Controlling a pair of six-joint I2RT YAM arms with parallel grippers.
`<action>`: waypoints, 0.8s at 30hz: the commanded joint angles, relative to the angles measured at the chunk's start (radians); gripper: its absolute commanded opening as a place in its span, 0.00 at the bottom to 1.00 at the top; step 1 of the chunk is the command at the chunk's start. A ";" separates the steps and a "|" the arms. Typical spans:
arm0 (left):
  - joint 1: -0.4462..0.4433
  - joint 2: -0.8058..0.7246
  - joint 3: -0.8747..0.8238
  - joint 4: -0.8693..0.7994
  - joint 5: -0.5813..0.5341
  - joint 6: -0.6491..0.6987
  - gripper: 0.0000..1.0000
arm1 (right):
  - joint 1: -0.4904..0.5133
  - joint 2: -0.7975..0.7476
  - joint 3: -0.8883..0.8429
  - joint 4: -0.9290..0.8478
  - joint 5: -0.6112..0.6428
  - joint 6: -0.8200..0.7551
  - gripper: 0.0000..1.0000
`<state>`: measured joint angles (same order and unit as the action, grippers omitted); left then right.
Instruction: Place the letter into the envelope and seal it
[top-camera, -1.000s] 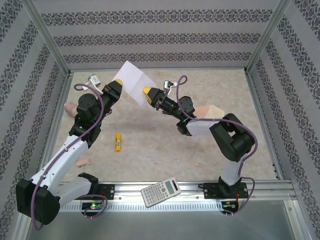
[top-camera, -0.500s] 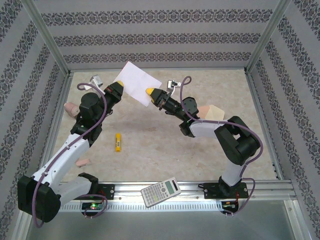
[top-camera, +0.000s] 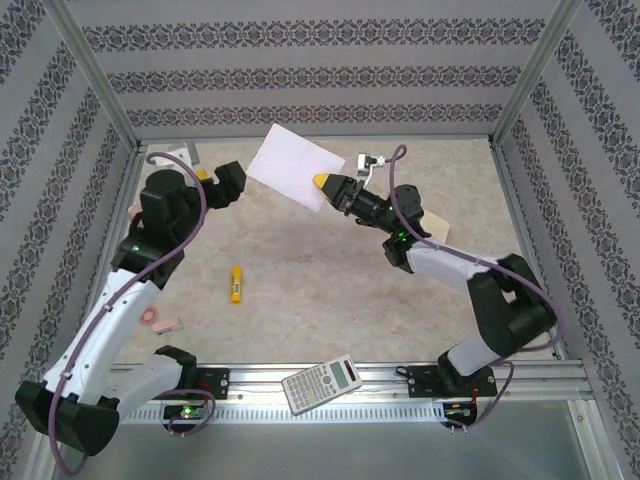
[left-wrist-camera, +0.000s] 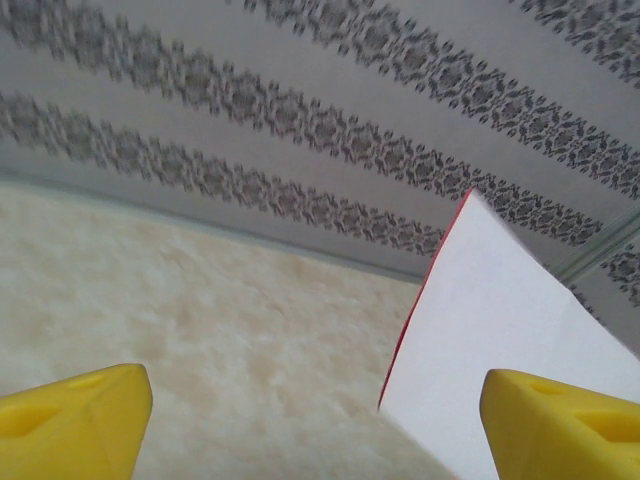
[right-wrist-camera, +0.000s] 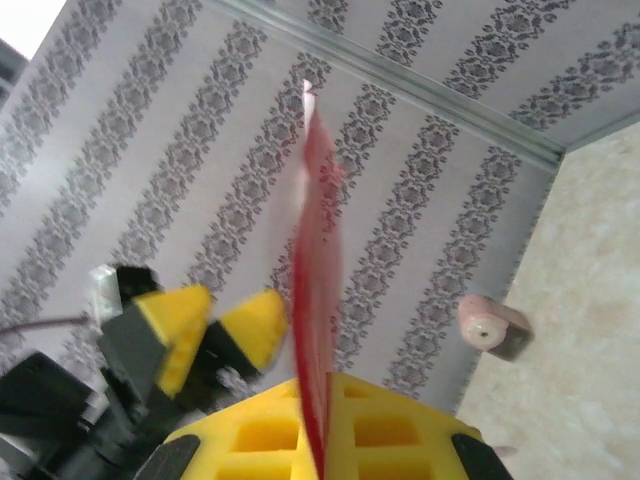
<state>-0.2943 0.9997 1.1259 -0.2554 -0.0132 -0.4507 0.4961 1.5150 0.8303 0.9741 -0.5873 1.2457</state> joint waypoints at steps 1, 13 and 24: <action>0.010 -0.003 0.099 -0.159 -0.012 0.223 0.87 | -0.012 -0.089 0.065 -0.386 -0.094 -0.236 0.00; -0.025 0.213 0.209 -0.173 0.521 0.260 0.86 | -0.066 -0.177 0.102 -0.692 -0.155 -0.400 0.00; -0.104 0.248 0.077 -0.054 0.533 0.134 0.86 | -0.079 -0.172 0.093 -0.587 -0.211 -0.342 0.00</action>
<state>-0.3851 1.2465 1.2263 -0.3767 0.4969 -0.2718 0.4271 1.3594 0.9173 0.3302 -0.7574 0.8917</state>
